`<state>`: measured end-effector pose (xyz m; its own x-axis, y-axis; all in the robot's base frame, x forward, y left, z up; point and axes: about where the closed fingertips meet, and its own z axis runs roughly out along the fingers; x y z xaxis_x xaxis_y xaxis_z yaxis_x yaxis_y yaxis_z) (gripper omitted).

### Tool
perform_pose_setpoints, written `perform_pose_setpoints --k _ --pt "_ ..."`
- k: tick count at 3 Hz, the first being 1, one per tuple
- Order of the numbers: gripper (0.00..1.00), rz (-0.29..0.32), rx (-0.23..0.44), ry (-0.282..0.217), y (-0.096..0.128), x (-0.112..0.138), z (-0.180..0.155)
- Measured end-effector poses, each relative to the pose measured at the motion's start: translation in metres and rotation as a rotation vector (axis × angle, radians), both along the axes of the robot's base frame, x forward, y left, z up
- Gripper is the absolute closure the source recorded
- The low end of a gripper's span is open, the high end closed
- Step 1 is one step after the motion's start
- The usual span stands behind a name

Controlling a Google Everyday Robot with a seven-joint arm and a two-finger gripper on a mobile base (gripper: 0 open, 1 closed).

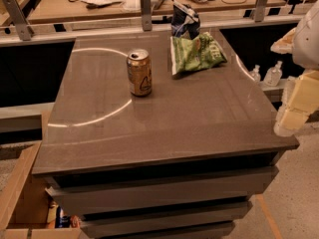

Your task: Knock orange can over

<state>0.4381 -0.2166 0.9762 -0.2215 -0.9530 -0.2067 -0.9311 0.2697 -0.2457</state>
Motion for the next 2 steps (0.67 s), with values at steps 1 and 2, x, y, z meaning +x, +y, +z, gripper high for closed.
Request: perform_pose_setpoints --k 1,2 --pt "0.00 0.000 0.000 0.000 0.0000 0.0000 0.0001" --pt "0.00 -0.041 0.112 0.010 0.0010 0.0026 -0.0004"
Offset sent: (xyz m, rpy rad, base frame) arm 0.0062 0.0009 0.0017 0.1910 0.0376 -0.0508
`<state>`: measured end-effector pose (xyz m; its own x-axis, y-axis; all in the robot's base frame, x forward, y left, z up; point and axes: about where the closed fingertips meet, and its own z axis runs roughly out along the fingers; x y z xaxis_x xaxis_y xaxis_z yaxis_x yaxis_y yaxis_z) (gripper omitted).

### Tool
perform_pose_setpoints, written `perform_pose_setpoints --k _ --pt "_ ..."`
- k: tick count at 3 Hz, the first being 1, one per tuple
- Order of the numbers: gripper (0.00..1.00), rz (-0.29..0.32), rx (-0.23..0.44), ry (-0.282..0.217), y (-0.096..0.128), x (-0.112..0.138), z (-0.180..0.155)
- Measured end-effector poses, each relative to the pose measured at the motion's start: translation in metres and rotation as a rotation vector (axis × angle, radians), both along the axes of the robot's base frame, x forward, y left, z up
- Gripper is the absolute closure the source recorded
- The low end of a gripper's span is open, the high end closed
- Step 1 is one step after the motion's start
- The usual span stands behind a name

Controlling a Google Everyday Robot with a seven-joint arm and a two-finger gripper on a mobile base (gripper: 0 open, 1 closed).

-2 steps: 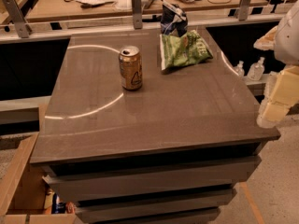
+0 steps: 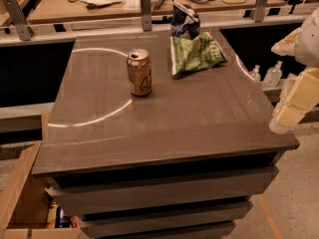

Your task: Knock orange can over

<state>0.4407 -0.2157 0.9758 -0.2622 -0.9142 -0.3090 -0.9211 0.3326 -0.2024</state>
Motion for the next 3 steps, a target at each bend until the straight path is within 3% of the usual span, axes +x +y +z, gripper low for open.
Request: perform_pose_setpoints --k 1,2,3 --pt "0.00 -0.062 0.138 -0.037 0.005 0.009 0.002" --pt "0.00 -0.087 0.349 -0.126 0.025 0.023 -0.011" --pt "0.00 -0.106 0.456 -0.195 0.039 0.044 -0.016"
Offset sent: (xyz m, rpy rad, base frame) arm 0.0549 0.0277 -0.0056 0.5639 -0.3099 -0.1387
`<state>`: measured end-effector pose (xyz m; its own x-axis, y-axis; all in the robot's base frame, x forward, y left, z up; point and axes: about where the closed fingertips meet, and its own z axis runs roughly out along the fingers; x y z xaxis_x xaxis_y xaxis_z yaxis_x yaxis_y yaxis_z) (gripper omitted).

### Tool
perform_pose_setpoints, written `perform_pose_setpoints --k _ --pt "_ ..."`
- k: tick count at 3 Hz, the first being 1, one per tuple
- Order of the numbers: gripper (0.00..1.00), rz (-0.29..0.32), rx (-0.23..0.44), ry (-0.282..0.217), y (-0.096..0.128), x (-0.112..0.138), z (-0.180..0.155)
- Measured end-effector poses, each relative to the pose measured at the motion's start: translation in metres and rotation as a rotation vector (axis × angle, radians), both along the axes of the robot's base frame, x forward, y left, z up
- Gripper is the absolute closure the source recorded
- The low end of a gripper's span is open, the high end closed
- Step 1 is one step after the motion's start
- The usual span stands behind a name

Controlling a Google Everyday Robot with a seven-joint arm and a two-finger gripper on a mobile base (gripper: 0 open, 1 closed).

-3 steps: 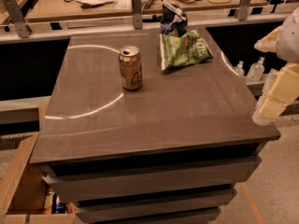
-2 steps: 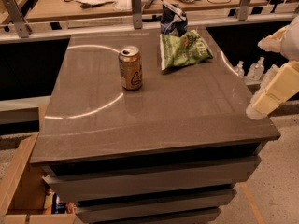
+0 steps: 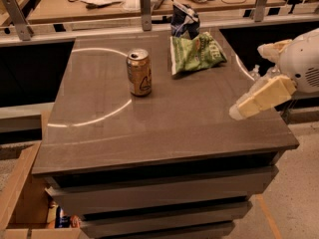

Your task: Knock orange can over

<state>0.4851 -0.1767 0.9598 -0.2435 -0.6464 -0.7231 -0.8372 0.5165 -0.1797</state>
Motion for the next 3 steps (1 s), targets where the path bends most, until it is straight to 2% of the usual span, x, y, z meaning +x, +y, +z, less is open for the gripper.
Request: perform_pose_setpoints --k 1,2,3 --pt "0.00 -0.012 0.092 -0.015 0.0231 0.0205 -0.0137" --pt "0.00 -0.019 0.104 -0.026 0.0262 0.0249 -0.0126" --pt "0.00 -0.031 0.089 -0.032 0.0276 0.0237 -0.0114"
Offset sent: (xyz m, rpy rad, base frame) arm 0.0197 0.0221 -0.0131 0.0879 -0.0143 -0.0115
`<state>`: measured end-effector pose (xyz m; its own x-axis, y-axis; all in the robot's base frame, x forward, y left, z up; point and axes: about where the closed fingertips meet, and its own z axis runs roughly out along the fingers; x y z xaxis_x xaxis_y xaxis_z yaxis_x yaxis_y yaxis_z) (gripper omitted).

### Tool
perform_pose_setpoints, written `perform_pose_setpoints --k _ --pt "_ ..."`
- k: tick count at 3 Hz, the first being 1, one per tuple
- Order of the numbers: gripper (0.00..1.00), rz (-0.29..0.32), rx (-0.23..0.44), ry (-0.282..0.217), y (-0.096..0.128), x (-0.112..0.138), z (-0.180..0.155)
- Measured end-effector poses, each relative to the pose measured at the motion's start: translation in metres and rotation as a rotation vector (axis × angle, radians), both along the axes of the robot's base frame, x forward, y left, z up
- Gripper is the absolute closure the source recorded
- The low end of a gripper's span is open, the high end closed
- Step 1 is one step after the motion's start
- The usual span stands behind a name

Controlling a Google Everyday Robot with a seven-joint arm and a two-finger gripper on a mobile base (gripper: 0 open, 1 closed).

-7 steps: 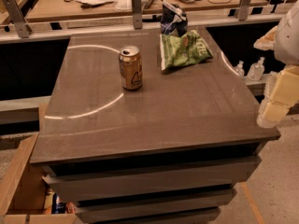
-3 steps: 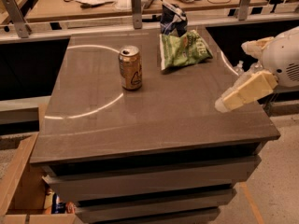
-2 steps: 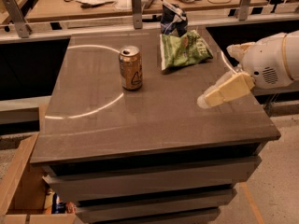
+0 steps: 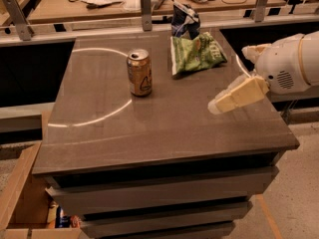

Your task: Knock orange can over

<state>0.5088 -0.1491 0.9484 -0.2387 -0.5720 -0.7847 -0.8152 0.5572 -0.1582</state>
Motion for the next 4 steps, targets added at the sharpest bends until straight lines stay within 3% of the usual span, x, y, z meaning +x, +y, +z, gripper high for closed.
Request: perform_pose_setpoints --k 2,4 --pt "0.00 -0.019 0.049 -0.058 0.024 0.011 -0.030" --pt "0.00 0.023 0.147 -0.109 0.063 0.041 -0.058"
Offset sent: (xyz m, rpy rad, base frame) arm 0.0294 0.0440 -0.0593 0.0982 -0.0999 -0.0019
